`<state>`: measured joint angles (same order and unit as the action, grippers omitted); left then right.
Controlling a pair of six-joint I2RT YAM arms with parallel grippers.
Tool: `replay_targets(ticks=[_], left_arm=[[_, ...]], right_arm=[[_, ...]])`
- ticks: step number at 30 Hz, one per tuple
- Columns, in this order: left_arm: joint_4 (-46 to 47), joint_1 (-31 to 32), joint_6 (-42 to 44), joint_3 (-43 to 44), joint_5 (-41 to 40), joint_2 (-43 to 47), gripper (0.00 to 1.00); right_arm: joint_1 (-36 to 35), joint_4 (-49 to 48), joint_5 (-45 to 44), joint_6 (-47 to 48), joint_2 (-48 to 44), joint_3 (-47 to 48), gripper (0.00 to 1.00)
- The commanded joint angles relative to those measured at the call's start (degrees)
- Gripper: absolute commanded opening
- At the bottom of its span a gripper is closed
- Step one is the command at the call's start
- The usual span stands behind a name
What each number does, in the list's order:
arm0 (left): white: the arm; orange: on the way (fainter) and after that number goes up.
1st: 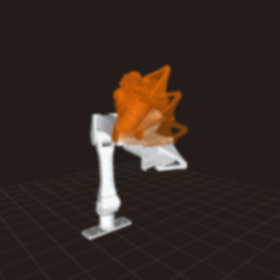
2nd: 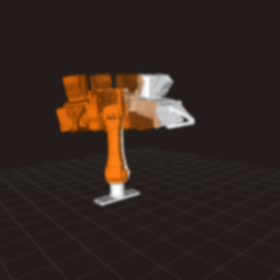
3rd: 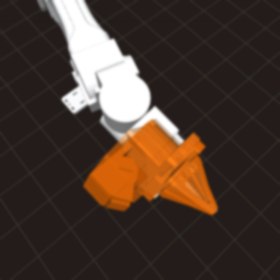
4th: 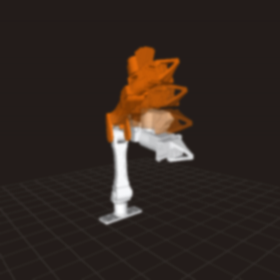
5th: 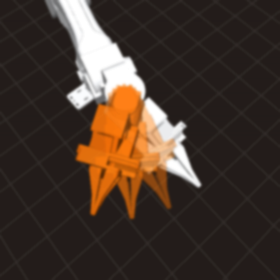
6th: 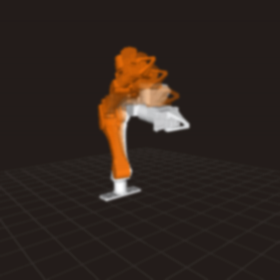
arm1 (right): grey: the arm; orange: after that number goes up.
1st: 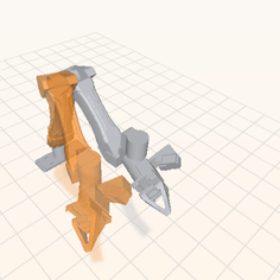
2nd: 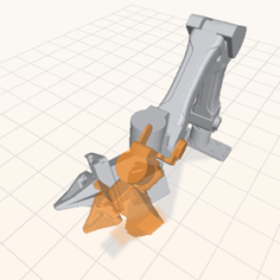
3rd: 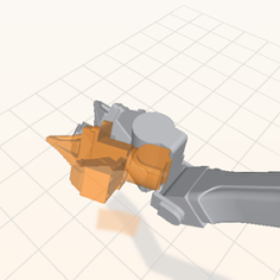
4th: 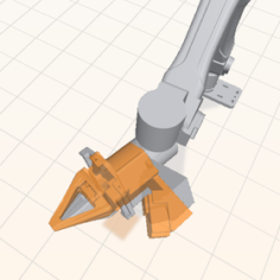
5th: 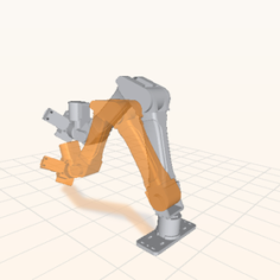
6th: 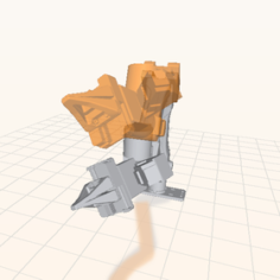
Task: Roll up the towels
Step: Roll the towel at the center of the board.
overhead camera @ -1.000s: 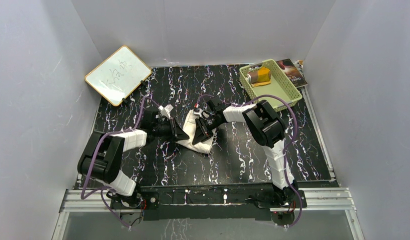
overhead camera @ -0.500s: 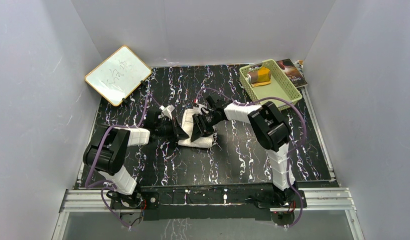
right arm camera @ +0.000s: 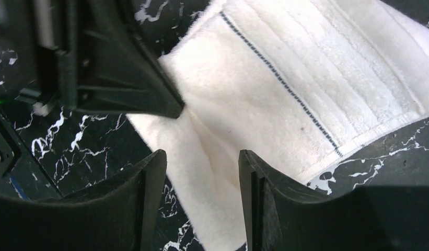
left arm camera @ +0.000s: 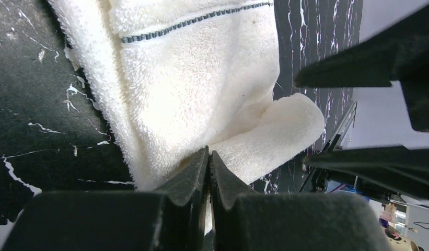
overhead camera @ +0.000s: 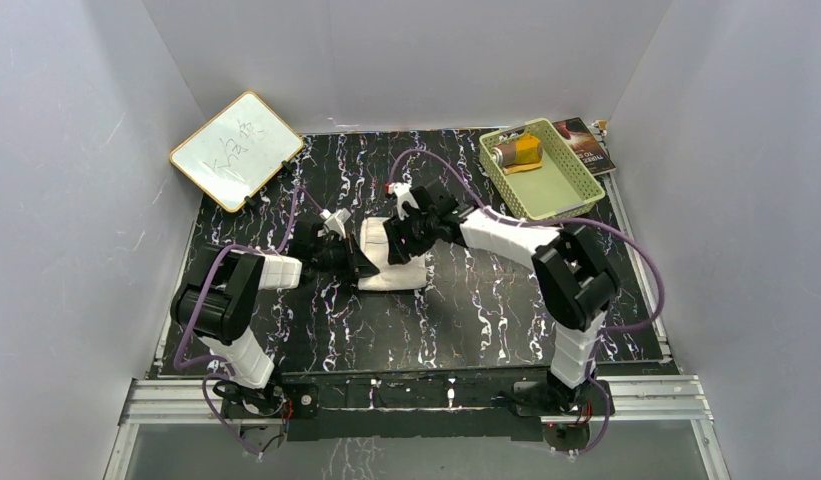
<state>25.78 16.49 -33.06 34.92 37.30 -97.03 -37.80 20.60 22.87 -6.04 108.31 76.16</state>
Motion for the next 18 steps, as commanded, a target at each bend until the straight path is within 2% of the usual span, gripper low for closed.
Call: replay_targets(ticks=[1, 6, 11, 14, 18], left_arm=[[-5.3, 0.2, 3.7, -1.9, -4.0, -1.9, 0.05], [-5.6, 0.2, 3.9, -2.0, -4.2, -2.1, 0.04], [-6.2, 0.2, 4.2, -1.7, -4.3, -2.2, 0.04], [-6.7, 0.2, 4.5, -1.6, -4.4, -2.3, 0.04], [-7.0, 0.2, 4.7, -1.5, -4.4, -2.4, 0.04]], right_arm=[[-1.2, -10.5, -3.3, 4.9, -9.3, -6.4, 0.51], [-9.6, -15.6, -12.1, 18.4, -15.4, -13.3, 0.45], [-18.9, -22.3, -20.3, 34.1, -17.4, -21.3, 0.49], [-21.1, -26.4, -20.3, 41.0, -17.9, -25.4, 0.51], [-22.2, -28.9, -23.2, 45.1, -16.3, -26.8, 0.52]])
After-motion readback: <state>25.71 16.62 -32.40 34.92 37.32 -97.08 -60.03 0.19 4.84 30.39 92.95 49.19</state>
